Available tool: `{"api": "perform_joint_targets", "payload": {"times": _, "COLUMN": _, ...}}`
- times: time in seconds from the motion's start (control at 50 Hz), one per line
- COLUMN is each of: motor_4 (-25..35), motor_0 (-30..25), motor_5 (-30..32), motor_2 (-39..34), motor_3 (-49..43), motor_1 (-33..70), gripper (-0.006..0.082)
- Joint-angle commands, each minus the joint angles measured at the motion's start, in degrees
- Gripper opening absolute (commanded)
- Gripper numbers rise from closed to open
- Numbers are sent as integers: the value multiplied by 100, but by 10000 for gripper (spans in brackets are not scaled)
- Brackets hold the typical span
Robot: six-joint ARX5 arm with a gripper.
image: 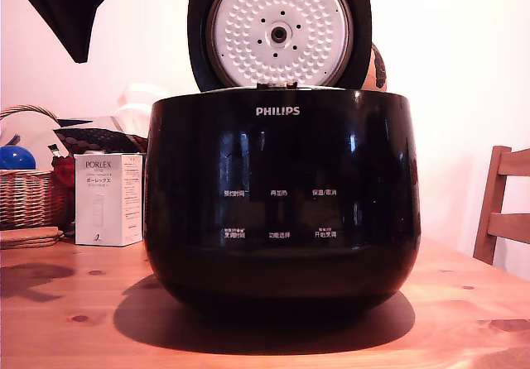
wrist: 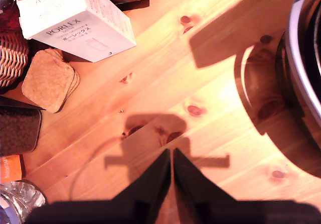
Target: Close the rice cooker by pressing the lid down with medium force
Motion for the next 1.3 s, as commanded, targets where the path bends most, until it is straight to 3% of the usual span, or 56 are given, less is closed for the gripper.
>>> {"api": "perform_joint_targets", "payload": {"times": 0.0, "motor_4": -9, "motor_0": 133, "motor_5": -35, "motor_2": -20, "motor_3": 107, "motor_1": -85, "gripper": -22}}
{"api": "perform_joint_targets", "payload": {"times": 0.42, "motor_4": 61, "motor_0": 643, "motor_5": -37, "motor_2": -20, "motor_3": 1384, "motor_1": -85, "gripper": -22}}
{"api": "perform_joint_targets", "payload": {"times": 0.66, "motor_4": 1504, "motor_0": 970, "motor_5": -44, "motor_2": -20, "motor_3": 2157, "motor_1": -72, "gripper": -22}}
{"api": "perform_joint_targets", "payload": {"times": 0.94, "motor_4": 3217, "motor_0": 1154, "motor_5": -691, "motor_2": -20, "motor_3": 3355, "motor_1": -42, "gripper": -22}}
{"api": "perform_joint_targets", "payload": {"times": 1.28, "motor_4": 4513, "motor_0": 1123, "motor_5": -1620, "motor_2": 155, "motor_3": 4341, "motor_1": 376, "gripper": -22}}
